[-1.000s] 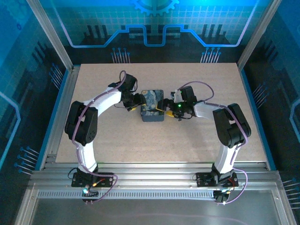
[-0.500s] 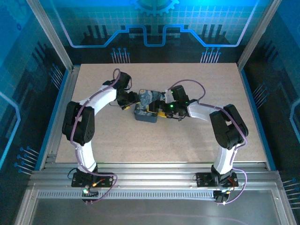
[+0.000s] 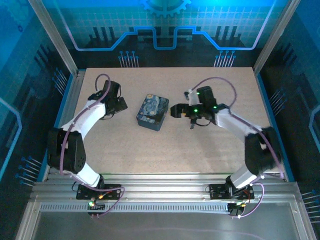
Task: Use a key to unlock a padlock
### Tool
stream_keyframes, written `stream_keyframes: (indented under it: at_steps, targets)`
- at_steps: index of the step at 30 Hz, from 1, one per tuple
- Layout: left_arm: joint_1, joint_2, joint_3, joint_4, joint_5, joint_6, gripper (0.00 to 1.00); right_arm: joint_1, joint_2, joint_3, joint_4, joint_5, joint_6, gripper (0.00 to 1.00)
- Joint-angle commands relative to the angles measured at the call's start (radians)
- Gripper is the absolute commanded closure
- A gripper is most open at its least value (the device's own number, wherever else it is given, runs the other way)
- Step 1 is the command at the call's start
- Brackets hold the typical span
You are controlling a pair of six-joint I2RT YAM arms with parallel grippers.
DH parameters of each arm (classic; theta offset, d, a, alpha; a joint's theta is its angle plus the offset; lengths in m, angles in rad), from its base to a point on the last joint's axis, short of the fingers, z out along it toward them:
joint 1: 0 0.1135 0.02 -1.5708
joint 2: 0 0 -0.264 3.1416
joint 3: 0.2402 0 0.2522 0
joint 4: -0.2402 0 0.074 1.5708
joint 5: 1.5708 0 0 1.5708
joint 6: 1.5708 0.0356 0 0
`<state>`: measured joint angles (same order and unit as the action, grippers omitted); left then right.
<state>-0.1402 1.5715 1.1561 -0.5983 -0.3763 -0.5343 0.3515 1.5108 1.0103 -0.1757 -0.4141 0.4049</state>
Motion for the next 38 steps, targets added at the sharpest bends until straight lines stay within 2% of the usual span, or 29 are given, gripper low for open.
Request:
stream_keyframes:
  at_steps: [1,2,4,8,10,11,13,14,16,18,21,23,24,25,38]
  targets:
    - [0.006,-0.124,-0.213,0.378,-0.251,0.258,0.01,-0.046,-0.181,-0.123,0.016,0.283,-0.291,0.00]
    - [0.005,-0.154,-0.298,0.520,-0.225,0.357,0.01,-0.068,-0.227,-0.201,0.073,0.357,-0.338,0.00]
    - [0.006,-0.199,-0.443,0.743,-0.155,0.482,0.04,-0.121,-0.269,-0.267,0.129,0.418,-0.373,0.00]
    - [0.011,-0.178,-0.577,0.991,-0.094,0.516,0.07,-0.233,-0.290,-0.396,0.289,0.441,-0.359,0.00]
    - [0.011,-0.139,-0.644,1.180,-0.082,0.539,0.07,-0.289,-0.282,-0.464,0.412,0.445,-0.335,0.00]
    - [0.012,-0.117,-0.683,1.288,-0.052,0.571,0.02,-0.312,-0.275,-0.498,0.490,0.436,-0.330,0.00]
    - [0.016,-0.082,-0.726,1.390,0.023,0.591,0.01,-0.339,-0.252,-0.547,0.599,0.428,-0.332,0.00]
    - [0.019,-0.066,-0.751,1.466,0.023,0.597,0.01,-0.342,-0.236,-0.566,0.647,0.429,-0.346,0.00]
    - [0.061,-0.077,-0.785,1.484,0.107,0.553,0.01,-0.345,-0.201,-0.587,0.737,0.443,-0.352,0.00]
    - [0.079,-0.003,-0.827,1.650,0.158,0.562,0.01,-0.346,-0.173,-0.613,0.846,0.435,-0.364,0.00]
    - [0.094,-0.021,-0.791,1.551,0.238,0.566,0.01,-0.330,-0.057,-0.604,0.933,0.416,-0.393,0.00]
    - [0.100,-0.024,-0.782,1.530,0.235,0.555,0.01,-0.299,0.012,-0.601,1.016,0.465,-0.412,0.00]
    - [0.100,-0.020,-0.781,1.537,0.214,0.550,0.01,-0.300,-0.011,-0.568,0.898,0.454,-0.413,0.00]
    - [0.100,-0.022,-0.780,1.536,0.194,0.547,0.01,-0.300,0.004,-0.587,0.964,0.451,-0.415,0.00]
    - [0.116,-0.022,-0.773,1.519,0.239,0.538,0.01,-0.299,-0.006,-0.579,0.933,0.463,-0.410,0.00]
